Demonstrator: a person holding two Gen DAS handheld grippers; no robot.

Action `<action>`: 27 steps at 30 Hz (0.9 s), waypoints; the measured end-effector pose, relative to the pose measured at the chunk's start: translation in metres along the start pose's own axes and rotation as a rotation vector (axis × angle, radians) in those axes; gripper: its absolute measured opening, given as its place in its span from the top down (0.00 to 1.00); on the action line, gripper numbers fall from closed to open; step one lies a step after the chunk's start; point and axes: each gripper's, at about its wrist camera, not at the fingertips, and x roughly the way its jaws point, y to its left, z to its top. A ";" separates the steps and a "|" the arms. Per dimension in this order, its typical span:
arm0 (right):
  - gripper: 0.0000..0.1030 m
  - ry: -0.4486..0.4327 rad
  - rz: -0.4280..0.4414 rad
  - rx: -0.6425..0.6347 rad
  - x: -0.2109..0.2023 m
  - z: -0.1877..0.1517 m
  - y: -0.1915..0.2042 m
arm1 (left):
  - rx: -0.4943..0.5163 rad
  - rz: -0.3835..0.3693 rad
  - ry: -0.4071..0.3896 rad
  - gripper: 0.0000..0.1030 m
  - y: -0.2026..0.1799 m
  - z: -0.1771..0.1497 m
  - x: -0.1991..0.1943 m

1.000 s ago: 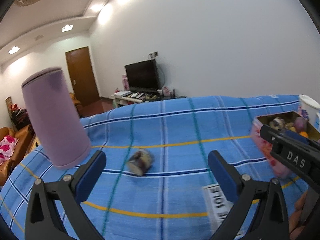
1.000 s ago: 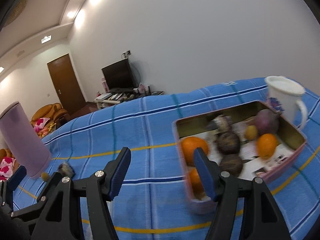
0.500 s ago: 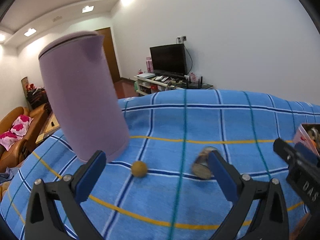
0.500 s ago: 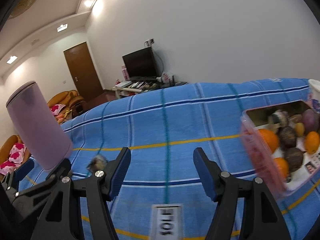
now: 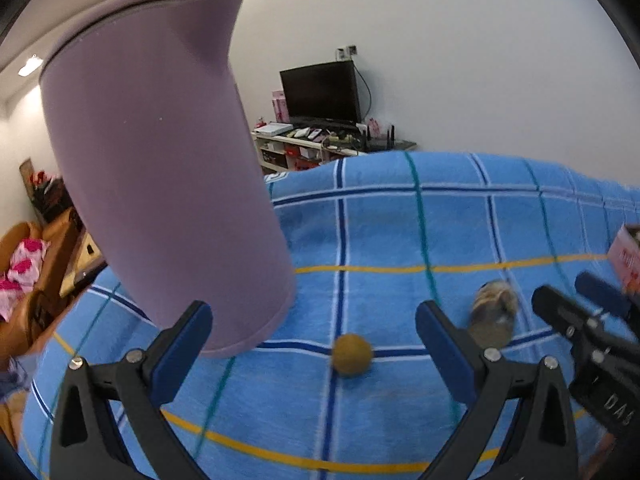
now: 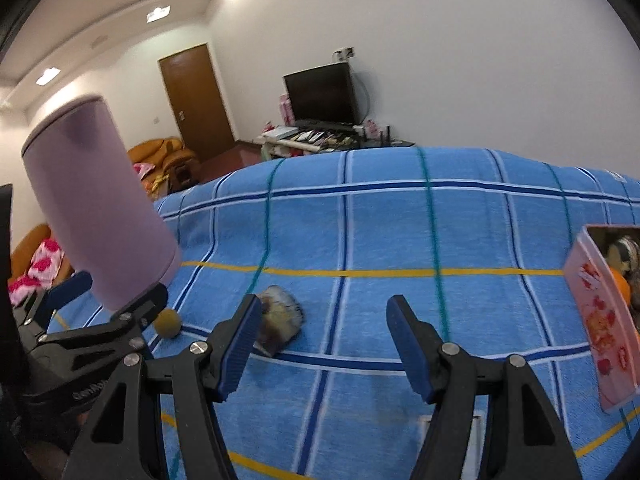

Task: Organize fruits
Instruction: 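Grasp the dark cut root slice with the right tool while the left tool grasps the small yellow-brown fruit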

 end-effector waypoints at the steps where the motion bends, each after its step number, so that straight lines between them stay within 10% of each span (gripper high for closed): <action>1: 0.36 0.006 0.009 -0.013 0.002 0.000 0.005 | 0.009 -0.009 0.008 0.00 0.002 -0.002 0.002; 17: 0.43 0.230 0.050 -0.105 0.054 -0.005 0.031 | 0.083 -0.064 0.126 0.03 0.018 -0.006 0.022; 27: 0.51 0.199 0.001 -0.088 0.044 -0.004 0.026 | 0.052 -0.151 0.179 0.37 0.009 -0.006 0.041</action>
